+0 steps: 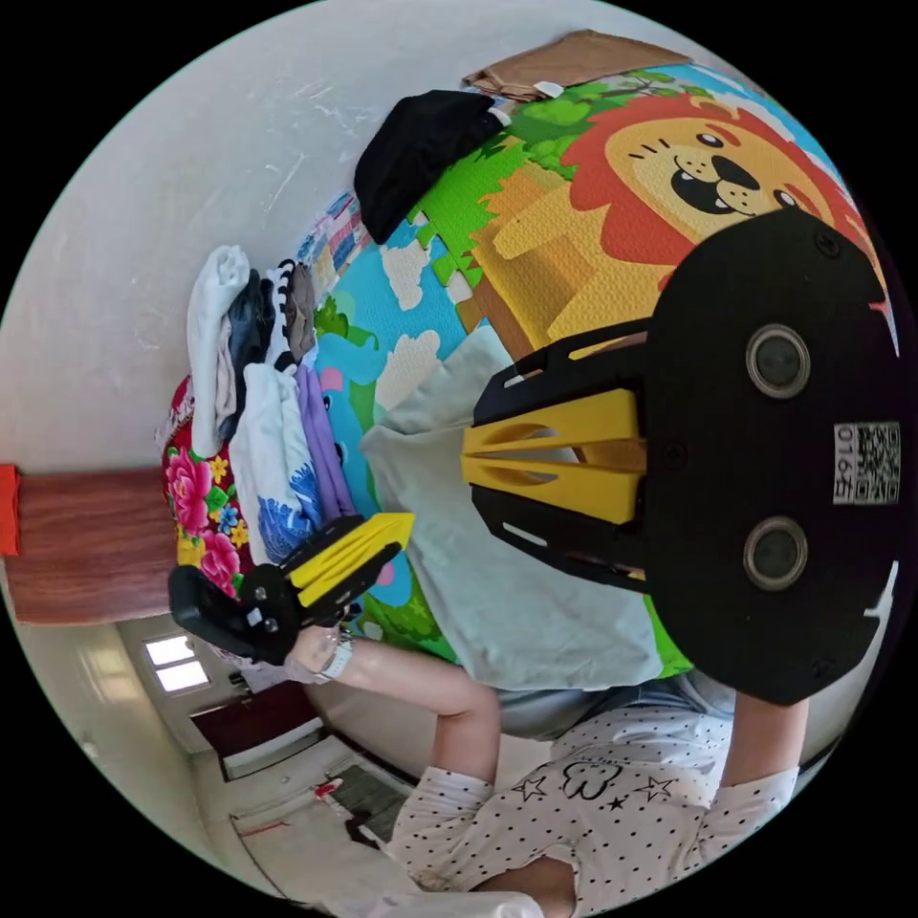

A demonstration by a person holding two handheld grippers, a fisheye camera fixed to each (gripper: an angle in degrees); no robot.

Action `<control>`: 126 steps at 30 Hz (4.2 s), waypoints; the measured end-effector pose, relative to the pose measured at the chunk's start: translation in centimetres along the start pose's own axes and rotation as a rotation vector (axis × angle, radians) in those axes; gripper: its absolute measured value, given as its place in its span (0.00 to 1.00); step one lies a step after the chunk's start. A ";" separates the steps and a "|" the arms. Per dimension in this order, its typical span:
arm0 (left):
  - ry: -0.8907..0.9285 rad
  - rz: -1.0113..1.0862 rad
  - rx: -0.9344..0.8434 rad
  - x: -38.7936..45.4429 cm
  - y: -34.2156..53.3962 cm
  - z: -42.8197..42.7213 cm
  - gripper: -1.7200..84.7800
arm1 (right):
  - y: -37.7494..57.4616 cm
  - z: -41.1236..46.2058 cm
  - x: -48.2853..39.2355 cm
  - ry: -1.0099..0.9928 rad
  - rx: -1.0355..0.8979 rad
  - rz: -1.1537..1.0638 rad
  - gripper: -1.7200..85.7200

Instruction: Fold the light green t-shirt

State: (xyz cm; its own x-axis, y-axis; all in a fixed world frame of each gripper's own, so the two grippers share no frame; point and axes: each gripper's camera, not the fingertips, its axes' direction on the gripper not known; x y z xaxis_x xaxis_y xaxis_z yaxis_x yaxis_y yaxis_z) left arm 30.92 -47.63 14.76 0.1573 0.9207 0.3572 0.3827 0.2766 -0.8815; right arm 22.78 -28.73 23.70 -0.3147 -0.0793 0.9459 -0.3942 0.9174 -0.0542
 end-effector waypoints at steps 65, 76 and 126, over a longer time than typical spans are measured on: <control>-0.331 -0.263 0.560 50.5 29.6 6.8 0.10 | 44.0 1.0 -21.4 0.087 0.191 0.440 0.16; -0.404 -0.445 0.434 52.7 29.8 10.8 0.07 | 45.0 8.9 -30.1 0.445 0.127 0.333 0.17; -0.563 -0.320 0.420 60.0 30.2 14.8 0.01 | 55.0 26.1 -43.7 0.706 0.116 0.162 0.02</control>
State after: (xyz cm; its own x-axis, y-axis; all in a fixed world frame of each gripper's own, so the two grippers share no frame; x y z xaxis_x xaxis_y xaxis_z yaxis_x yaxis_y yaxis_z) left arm 38.45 20.02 5.05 -0.4328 0.7486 0.5022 -0.0638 0.5303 -0.8454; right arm -7.68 14.98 -28.97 0.2389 0.3599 0.9019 -0.4907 0.8462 -0.2077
